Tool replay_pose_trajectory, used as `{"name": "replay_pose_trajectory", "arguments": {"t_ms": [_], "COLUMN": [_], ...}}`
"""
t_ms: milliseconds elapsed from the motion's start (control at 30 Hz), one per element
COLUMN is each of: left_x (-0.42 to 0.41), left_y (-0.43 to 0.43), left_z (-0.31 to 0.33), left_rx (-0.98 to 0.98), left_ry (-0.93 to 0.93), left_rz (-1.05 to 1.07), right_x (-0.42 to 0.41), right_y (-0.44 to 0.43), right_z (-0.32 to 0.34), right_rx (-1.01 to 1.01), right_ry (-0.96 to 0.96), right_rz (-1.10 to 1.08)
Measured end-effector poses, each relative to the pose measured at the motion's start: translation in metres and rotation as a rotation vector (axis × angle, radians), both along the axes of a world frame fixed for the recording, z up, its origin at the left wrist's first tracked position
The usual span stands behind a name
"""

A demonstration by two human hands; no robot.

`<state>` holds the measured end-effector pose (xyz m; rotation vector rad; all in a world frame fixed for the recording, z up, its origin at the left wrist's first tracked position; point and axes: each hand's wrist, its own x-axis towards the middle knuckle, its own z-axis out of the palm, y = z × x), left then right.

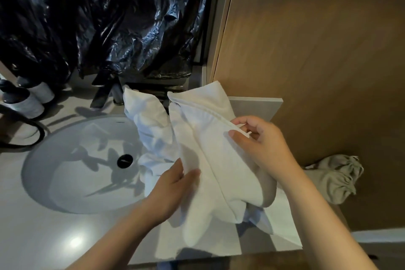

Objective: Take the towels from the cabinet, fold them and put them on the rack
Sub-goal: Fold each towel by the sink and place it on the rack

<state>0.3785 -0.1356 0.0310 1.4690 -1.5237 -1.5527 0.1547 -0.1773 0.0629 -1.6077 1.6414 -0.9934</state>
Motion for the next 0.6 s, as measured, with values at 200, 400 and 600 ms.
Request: {"name": "replay_pose_trajectory", "arguments": {"t_ms": [200,400,600], "left_x": [-0.010,-0.024,-0.037], "left_y": [0.031,0.084,0.093], "left_z": [-0.002,-0.018,-0.016], "left_rx": [0.096,-0.074,-0.202], "left_ry": [0.181,0.041,-0.108], "left_rz": [0.118,0.263,0.477], "right_x": [-0.043,-0.054,-0.044], "right_y": [0.041,0.087,0.104], "right_z": [-0.010,-0.028,-0.023], "right_rx": [0.240,0.206,0.174], "right_ry": [0.218,-0.108,-0.582], "right_rz": [0.055,0.060,0.007]}}
